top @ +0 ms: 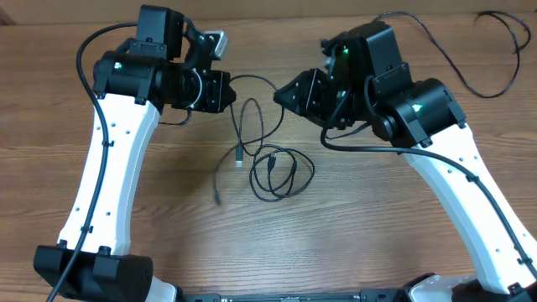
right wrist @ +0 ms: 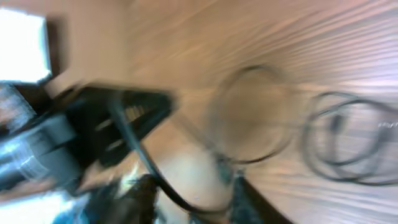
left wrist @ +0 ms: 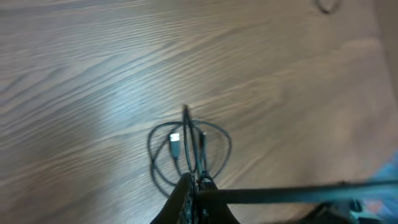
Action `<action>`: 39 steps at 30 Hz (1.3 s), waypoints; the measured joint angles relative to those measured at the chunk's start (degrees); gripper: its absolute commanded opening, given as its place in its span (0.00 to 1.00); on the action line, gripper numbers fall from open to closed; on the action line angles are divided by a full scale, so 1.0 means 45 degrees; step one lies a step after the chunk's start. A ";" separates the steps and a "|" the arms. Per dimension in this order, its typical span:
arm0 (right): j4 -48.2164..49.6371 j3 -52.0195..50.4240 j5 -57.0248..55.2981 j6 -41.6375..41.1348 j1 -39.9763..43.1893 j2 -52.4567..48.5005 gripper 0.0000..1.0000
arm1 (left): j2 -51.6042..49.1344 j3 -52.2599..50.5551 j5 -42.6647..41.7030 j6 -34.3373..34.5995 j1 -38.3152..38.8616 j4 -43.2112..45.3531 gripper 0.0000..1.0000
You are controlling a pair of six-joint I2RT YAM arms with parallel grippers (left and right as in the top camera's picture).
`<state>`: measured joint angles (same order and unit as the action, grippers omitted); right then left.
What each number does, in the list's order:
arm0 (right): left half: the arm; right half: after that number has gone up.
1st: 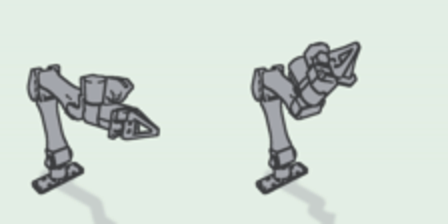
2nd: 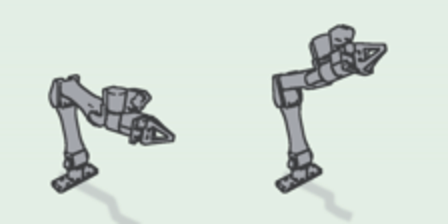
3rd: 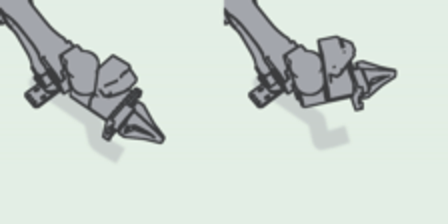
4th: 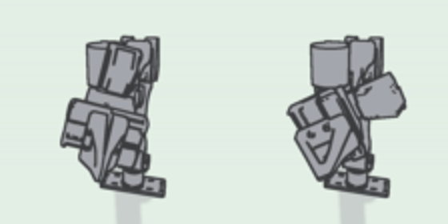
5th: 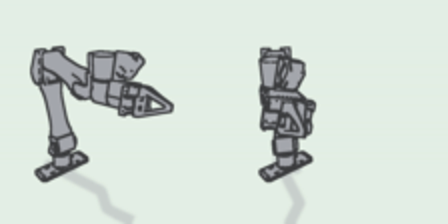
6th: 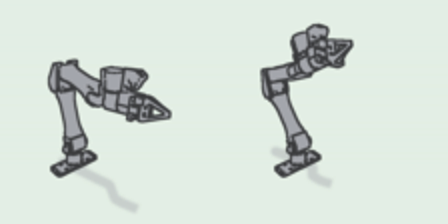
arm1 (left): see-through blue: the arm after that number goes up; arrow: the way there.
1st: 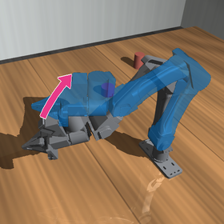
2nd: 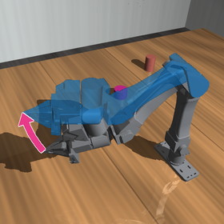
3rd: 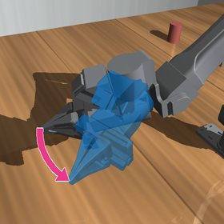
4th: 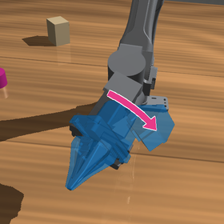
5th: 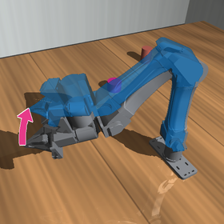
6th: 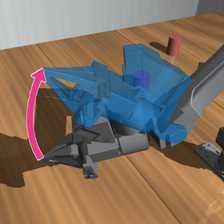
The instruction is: Untangle cables
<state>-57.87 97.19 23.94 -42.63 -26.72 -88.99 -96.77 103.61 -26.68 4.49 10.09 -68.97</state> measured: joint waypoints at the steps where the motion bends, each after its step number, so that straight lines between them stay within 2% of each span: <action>1: -0.0257 0.0000 -0.0695 0.0078 0.0000 0.0000 0.62 | 0.0000 0.0000 0.0155 0.0180 0.0000 0.0005 0.04; 5: -0.0918 0.0000 -0.1773 0.0335 0.0000 0.0000 0.68 | 0.0010 0.0000 0.0787 0.1025 0.0000 0.0019 0.04; 7: -0.1234 0.0000 -0.1836 0.0413 -0.0010 0.0000 0.75 | 0.0063 0.0000 0.1088 0.1608 0.0000 0.0019 0.04; 9: -0.1452 0.0000 -0.1821 0.0559 -0.0049 0.0000 0.77 | 0.0170 0.0005 0.1229 0.2137 0.0000 0.0015 0.04; 21: -0.1914 0.0000 -0.1443 0.1083 -0.0335 -0.0121 0.76 | 0.1039 0.0729 0.0826 0.4857 0.0000 0.0005 0.04; 29: -0.1530 0.0000 -0.1311 0.1860 -0.1064 -0.0121 0.76 | 0.1059 0.0748 -0.1258 0.6363 0.0000 0.0335 0.04; 31: -0.1549 0.0000 -0.1311 0.1957 -0.1117 -0.0126 0.73 | 0.1059 0.0748 -0.1690 0.6645 0.0000 0.0330 0.04; 39: -0.1719 0.0000 -0.0665 0.3419 -0.1117 -0.0136 0.69 | 0.1059 0.0748 -0.2317 0.8233 0.0000 0.0340 0.04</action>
<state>-65.60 97.19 20.95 -27.24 -31.75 -89.60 -92.01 106.98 -37.10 41.54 10.09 -67.44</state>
